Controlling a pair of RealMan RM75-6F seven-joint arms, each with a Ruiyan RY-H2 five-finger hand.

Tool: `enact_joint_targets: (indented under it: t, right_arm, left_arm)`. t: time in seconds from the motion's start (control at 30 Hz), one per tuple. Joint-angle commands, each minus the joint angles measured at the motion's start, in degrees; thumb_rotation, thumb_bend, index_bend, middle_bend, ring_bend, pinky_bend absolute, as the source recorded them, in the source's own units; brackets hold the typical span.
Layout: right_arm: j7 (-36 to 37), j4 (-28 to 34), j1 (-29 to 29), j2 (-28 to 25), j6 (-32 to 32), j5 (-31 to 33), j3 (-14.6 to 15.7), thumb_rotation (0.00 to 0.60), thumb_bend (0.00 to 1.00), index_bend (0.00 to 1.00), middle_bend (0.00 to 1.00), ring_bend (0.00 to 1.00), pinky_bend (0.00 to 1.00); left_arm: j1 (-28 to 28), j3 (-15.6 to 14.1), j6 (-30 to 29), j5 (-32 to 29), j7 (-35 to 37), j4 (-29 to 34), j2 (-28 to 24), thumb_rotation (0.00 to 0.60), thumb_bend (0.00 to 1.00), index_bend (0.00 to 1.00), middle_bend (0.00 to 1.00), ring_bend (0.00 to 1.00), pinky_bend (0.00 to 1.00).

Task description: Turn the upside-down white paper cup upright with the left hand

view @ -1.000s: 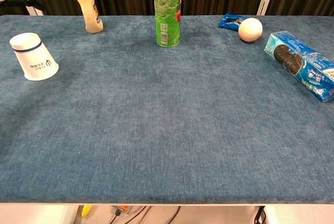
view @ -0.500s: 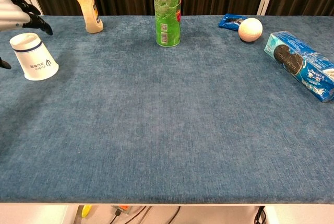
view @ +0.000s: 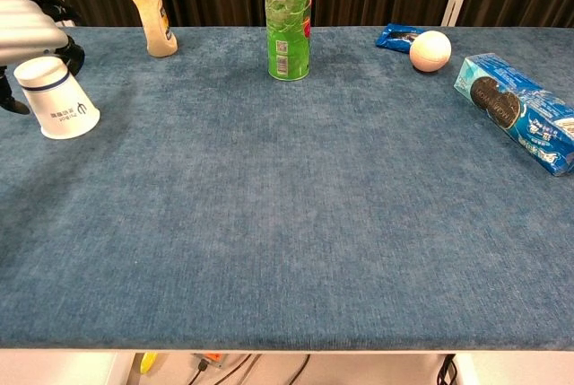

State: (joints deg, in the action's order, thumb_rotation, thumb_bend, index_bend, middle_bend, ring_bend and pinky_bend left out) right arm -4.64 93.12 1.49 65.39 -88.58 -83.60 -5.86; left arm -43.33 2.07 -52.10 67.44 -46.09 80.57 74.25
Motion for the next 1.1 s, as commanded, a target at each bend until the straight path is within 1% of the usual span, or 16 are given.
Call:
enact_joint_targets:
  t: [0.03, 0.1, 0.17, 0.2, 0.27, 0.37, 0.4, 0.53, 0.57, 0.6, 0.7, 0.8, 0.9, 1.0, 1.1]
  right_arm:
    - [0.1, 0.0, 0.1, 0.0, 0.2, 0.1, 0.0, 0.6, 0.18, 0.0, 0.0, 0.0, 0.0]
    - [0.2, 0.0, 0.1, 0.0, 0.4, 0.2, 0.0, 0.6, 0.18, 0.0, 0.0, 0.0, 0.0]
    - [0.3, 0.0, 0.1, 0.0, 0.5, 0.3, 0.0, 0.6, 0.18, 0.0, 0.0, 0.0, 0.0]
    - [0.4, 0.0, 0.1, 0.0, 0.5, 0.2, 0.0, 0.6, 0.18, 0.0, 0.0, 0.0, 0.0]
    - [0.7, 0.0, 0.1, -0.1, 0.4, 0.2, 0.0, 0.6, 0.18, 0.0, 0.0, 0.0, 0.0]
    - [0.8, -0.1, 0.1, -0.2, 0.6, 0.4, 0.0, 0.6, 0.18, 0.0, 0.0, 0.0, 0.0]
    - [1.0, -0.1, 0.2, -0.3, 0.8, 0.5, 0.0, 0.6, 0.18, 0.0, 0.0, 0.0, 0.0]
    - [1.7, -0.1, 0.4, -0.4, 1.5, 0.6, 0.2, 0.6, 0.18, 0.0, 0.0, 0.0, 0.0]
    - [1.9, -0.2, 0.4, -0.4, 1.6, 0.6, 0.2, 0.6, 0.18, 0.0, 0.0, 0.0, 0.0]
    - [2.0, -0.2, 0.4, -0.4, 1.7, 0.7, 0.2, 0.6, 0.18, 0.0, 0.0, 0.0, 0.0]
    - [2.2, -0.2, 0.5, -0.4, 1.9, 0.7, 0.2, 0.6, 0.18, 0.0, 0.0, 0.0, 0.0]
    - [2.1, -0.2, 0.5, -0.4, 2.0, 0.7, 0.3, 0.6, 0.18, 0.0, 0.0, 0.0, 0.0]
    - [2.0, 0.0, 0.6, -0.4, 2.2, 0.7, 0.4, 0.6, 0.18, 0.0, 0.0, 0.0, 0.0]
    - [1.9, 0.0, 0.6, -0.5, 2.3, 0.9, 0.4, 0.6, 0.18, 0.0, 0.0, 0.0, 0.0]
    - [2.0, 0.0, 0.6, -0.5, 2.3, 1.0, 0.4, 0.6, 0.18, 0.0, 0.0, 0.0, 0.0]
  left_arm:
    - [0.1, -0.4, -0.6, 1.2, 0.9, -0.5, 0.5, 0.6, 0.14, 0.43, 0.4, 0.04, 0.06]
    - [0.2, -0.4, -1.1, 1.8, 1.6, -0.7, 0.5, 0.6, 0.17, 0.44, 0.41, 0.05, 0.06]
    - [0.4, -0.3, -1.1, 1.8, 2.7, -0.2, 0.3, 0.6, 0.22, 0.44, 0.42, 0.05, 0.06]
    - [0.6, -0.1, -1.4, 1.9, 3.9, 0.6, 0.0, 0.6, 0.25, 0.44, 0.42, 0.05, 0.06]
    - [1.1, 0.3, -2.7, 3.5, 7.1, 1.8, -0.5, 0.6, 0.26, 0.44, 0.42, 0.06, 0.06]
    - [2.8, 1.2, -6.2, 7.8, 18.4, 3.2, -0.6, 0.6, 0.26, 0.44, 0.42, 0.08, 0.05]
    - [3.6, 1.5, -7.2, 9.2, 24.5, 3.4, -0.4, 0.6, 0.26, 0.44, 0.42, 0.08, 0.05]
    - [5.9, 1.6, -9.1, 12.3, 43.2, 1.8, 0.8, 0.6, 0.26, 0.44, 0.44, 0.08, 0.04]
    - [6.3, 1.5, -9.4, 13.0, 46.9, 0.8, 1.3, 0.6, 0.26, 0.44, 0.44, 0.08, 0.04]
    - [7.0, 1.2, -9.5, 13.5, 52.6, -0.5, 2.1, 0.6, 0.26, 0.44, 0.44, 0.08, 0.04]
    - [8.6, 0.3, -10.0, 15.0, 65.6, -4.6, 4.7, 0.6, 0.26, 0.44, 0.43, 0.08, 0.04]
    - [10.1, -0.2, -11.7, 16.4, 75.4, -10.5, 8.5, 0.6, 0.26, 0.44, 0.43, 0.08, 0.04]
    - [11.3, -0.7, -12.8, 17.2, 82.1, -16.2, 12.3, 0.6, 0.28, 0.43, 0.43, 0.06, 0.03]
    - [12.1, -0.9, -13.8, 18.0, 88.5, -20.6, 15.2, 0.6, 0.3, 0.43, 0.43, 0.04, 0.02]
    - [12.3, -1.2, -13.9, 18.7, 93.0, -24.3, 17.2, 0.6, 0.3, 0.43, 0.42, 0.04, 0.02]
